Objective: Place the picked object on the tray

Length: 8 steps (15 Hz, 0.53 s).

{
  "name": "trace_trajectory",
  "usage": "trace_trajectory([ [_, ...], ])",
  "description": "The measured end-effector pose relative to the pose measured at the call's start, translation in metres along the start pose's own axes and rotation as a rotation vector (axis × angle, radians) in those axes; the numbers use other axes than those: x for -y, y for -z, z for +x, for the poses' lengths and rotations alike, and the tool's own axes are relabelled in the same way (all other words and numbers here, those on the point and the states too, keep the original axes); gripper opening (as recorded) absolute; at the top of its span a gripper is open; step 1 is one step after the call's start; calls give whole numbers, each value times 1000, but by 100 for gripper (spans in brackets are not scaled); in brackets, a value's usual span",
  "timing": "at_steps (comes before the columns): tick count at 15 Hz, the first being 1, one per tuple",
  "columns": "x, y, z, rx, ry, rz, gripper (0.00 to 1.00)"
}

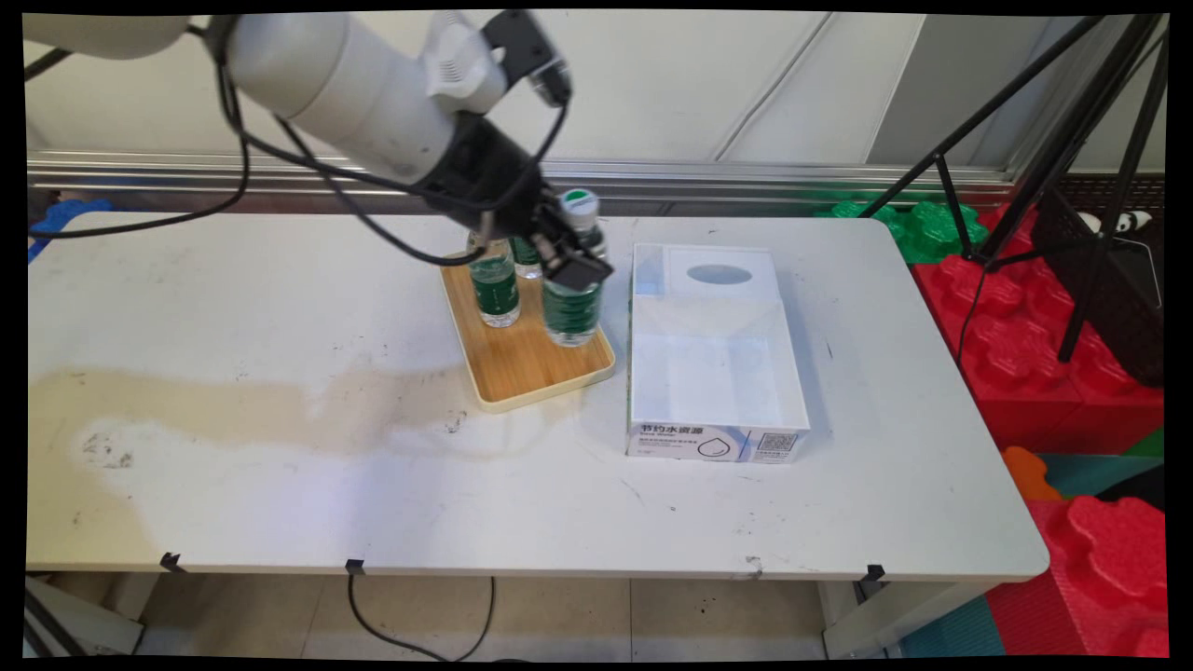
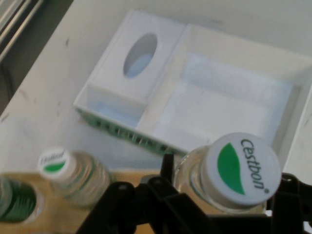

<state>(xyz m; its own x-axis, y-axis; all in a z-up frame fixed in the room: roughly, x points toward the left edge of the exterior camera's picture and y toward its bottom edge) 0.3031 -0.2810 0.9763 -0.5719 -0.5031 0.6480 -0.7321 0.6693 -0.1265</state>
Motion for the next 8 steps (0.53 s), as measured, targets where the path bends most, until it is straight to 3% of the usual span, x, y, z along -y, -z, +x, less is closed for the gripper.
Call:
trace_trajectory([
  [8,30,-14,-42,34,50,24,0],
])
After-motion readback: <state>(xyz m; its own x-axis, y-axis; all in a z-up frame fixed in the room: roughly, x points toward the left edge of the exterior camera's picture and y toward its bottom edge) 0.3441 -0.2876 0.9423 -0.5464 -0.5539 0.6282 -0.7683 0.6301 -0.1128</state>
